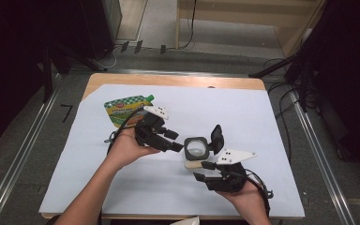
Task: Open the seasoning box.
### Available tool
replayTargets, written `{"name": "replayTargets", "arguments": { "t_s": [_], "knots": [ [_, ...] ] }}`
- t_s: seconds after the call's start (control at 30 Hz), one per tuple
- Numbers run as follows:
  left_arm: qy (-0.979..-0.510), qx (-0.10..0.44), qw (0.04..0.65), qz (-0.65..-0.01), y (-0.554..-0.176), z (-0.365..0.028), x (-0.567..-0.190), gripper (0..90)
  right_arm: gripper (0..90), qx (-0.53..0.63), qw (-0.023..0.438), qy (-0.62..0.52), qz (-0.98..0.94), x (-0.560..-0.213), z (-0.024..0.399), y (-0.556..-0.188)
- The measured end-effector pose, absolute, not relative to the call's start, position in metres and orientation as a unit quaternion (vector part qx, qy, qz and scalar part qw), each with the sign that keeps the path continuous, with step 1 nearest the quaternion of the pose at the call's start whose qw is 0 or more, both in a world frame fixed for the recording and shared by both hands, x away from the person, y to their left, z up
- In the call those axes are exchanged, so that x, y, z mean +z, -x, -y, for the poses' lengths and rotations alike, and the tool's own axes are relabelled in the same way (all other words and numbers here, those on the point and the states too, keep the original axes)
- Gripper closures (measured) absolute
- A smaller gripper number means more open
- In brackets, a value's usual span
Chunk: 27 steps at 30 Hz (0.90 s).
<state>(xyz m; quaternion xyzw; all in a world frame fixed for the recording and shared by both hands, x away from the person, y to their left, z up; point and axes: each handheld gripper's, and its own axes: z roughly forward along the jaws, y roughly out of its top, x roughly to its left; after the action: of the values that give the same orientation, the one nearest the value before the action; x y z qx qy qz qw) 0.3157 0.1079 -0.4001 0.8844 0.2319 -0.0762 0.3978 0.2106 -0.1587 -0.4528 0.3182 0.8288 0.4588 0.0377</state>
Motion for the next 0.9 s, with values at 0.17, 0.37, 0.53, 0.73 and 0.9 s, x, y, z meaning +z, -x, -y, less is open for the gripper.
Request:
{"name": "replayTargets", "arguments": {
  "t_s": [0.17,0.37,0.53,0.73,0.9],
  "knots": [
    [-0.880,-0.076,0.400,-0.243,-0.316,-0.120,-0.399,42.8,49.7,0.455,0.029,-0.314,-0.833,-0.454,0.148,-0.212],
    [-0.878,-0.065,0.403,-0.250,-0.315,-0.137,-0.397,42.8,49.3,0.453,0.023,-0.303,-0.838,-0.456,0.134,-0.212],
    [-0.875,-0.060,0.406,-0.257,-0.313,-0.149,-0.395,42.8,49.3,0.449,0.013,-0.297,-0.843,-0.458,0.124,-0.214],
    [-0.870,-0.059,0.410,-0.269,-0.312,-0.164,-0.394,42.8,49.4,0.448,0.009,-0.291,-0.845,-0.458,0.117,-0.215],
    [-0.868,-0.057,0.406,-0.279,-0.311,-0.176,-0.394,43.1,49.4,0.448,0.003,-0.288,-0.847,-0.460,0.109,-0.217]
  ]
}}
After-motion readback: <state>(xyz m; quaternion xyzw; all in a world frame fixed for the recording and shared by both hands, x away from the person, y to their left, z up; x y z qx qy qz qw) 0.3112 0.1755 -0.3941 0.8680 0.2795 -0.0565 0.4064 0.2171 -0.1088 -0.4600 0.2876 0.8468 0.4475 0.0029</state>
